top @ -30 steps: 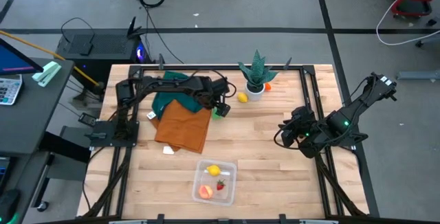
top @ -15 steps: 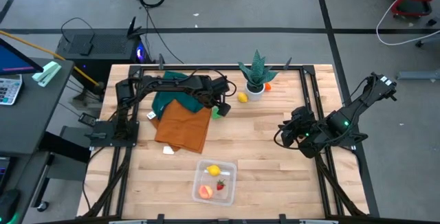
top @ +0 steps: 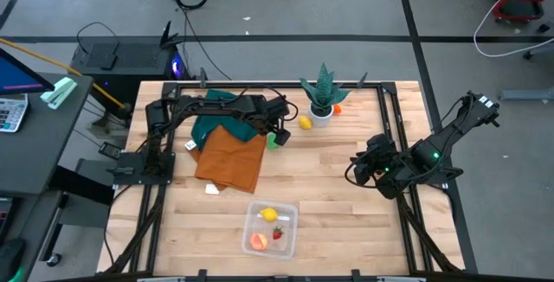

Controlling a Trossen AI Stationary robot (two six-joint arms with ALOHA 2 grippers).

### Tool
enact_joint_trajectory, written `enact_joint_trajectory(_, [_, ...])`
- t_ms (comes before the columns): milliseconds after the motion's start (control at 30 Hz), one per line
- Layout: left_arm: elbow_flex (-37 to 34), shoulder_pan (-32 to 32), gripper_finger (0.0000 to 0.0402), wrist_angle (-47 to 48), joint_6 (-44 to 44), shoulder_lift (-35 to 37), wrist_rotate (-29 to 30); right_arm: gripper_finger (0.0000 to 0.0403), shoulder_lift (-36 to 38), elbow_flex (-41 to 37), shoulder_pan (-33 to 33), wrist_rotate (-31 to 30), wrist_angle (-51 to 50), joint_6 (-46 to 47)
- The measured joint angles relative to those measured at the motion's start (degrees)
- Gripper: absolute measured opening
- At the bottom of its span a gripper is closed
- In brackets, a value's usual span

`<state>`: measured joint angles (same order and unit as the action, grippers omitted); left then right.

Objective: Pick and placing Produce into tupperware
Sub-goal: Put the green pear into the transparent bin

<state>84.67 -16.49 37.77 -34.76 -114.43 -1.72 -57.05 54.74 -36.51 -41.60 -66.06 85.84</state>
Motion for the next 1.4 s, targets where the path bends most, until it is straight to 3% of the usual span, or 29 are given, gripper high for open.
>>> enact_joint_trajectory(933, [0.1,0.7,0.0385,-1.0,2.0,-4.1,-1.1,0.0108,0.0,0.0,0.0,-0.1,0.2,-0.2])
enact_joint_trajectory(1400, [0.1,0.7,0.0287,-1.0,2.5,-4.1,-0.6,0.0108,0.0,0.0,0.0,-0.3,0.1,-0.3])
